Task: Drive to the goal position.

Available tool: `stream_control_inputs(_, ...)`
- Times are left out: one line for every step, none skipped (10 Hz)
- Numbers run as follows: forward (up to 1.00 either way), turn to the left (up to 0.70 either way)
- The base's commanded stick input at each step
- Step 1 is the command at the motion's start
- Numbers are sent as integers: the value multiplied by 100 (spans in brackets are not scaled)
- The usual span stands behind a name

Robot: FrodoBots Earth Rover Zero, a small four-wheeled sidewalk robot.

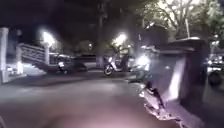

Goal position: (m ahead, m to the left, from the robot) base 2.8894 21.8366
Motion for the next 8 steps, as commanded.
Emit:
stream_control_inputs(0, 45)
stream_control_inputs(0, 45)
stream_control_inputs(0, 45)
stream_control_inputs(0, 45)
stream_control_inputs(0, 45)
stream_control_inputs(0, 45)
stream_control_inputs(0, 45)
stream_control_inputs(0, 45)
